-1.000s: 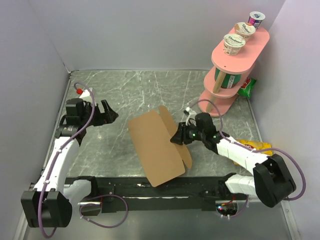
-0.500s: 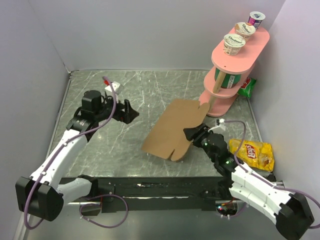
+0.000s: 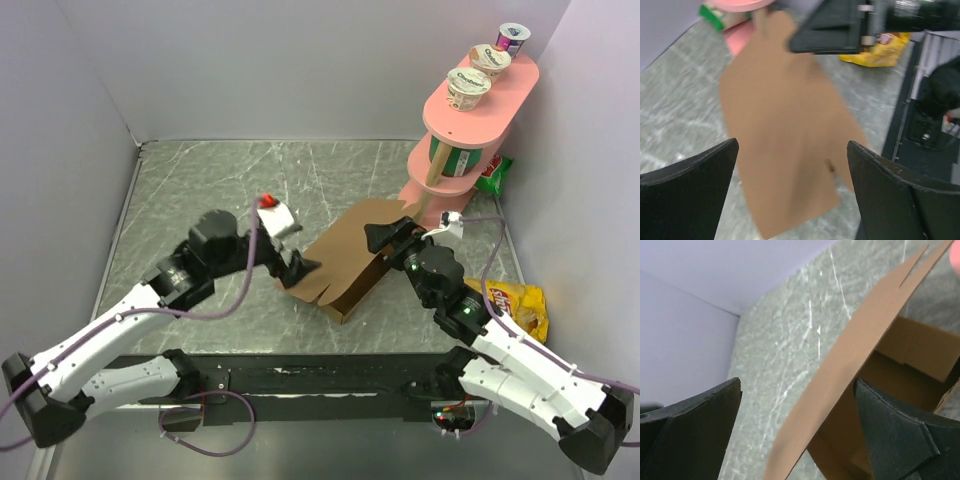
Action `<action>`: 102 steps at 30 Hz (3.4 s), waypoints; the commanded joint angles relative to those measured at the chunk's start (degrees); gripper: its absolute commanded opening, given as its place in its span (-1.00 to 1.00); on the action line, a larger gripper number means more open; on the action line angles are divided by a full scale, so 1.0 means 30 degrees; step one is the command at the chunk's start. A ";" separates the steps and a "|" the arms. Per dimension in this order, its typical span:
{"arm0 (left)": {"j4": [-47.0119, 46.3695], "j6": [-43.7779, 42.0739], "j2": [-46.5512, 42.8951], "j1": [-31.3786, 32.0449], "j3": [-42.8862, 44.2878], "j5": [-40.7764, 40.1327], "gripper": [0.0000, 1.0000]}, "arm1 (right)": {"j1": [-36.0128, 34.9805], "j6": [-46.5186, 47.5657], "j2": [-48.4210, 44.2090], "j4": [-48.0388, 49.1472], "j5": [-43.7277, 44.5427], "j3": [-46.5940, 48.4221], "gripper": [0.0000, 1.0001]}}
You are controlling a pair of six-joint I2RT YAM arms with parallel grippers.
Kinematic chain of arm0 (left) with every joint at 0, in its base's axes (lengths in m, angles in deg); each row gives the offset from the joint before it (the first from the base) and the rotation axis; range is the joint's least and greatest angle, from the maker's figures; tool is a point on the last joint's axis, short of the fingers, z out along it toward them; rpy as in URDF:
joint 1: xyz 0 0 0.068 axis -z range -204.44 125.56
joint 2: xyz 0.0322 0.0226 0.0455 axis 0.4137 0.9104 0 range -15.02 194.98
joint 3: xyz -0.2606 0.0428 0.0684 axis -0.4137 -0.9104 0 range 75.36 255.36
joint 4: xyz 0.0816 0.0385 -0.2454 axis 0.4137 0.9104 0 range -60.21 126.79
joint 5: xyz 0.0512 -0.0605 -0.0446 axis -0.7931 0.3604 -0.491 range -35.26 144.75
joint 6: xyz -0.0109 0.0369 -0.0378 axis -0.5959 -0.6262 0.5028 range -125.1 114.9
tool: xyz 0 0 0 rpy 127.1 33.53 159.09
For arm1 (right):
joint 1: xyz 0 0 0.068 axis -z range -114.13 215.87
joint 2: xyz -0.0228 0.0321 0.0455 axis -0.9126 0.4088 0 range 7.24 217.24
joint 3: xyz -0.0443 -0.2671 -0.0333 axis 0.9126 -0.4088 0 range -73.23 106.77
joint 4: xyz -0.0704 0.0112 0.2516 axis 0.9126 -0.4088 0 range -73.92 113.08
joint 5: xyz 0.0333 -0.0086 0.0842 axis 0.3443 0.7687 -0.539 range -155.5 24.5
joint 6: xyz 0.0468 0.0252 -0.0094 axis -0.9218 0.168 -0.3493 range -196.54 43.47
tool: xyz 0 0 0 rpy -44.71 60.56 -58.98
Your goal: Fold the paper box
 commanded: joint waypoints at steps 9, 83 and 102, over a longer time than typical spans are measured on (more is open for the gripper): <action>0.2231 0.1449 0.5554 0.4561 0.6579 -0.6237 0.93 | -0.0084 0.0307 0.2859 0.2291 0.0189 0.1537 0.99; 0.5575 -0.5582 0.1604 -0.4050 0.2981 0.3662 -0.85 | 1.3363 1.7709 0.4296 1.1636 -2.2661 -0.1773 0.99; 0.5428 -0.5729 0.2073 -0.4197 0.2893 0.2696 -0.79 | 0.9437 1.5424 0.4852 -0.1103 -1.3874 -0.0017 0.94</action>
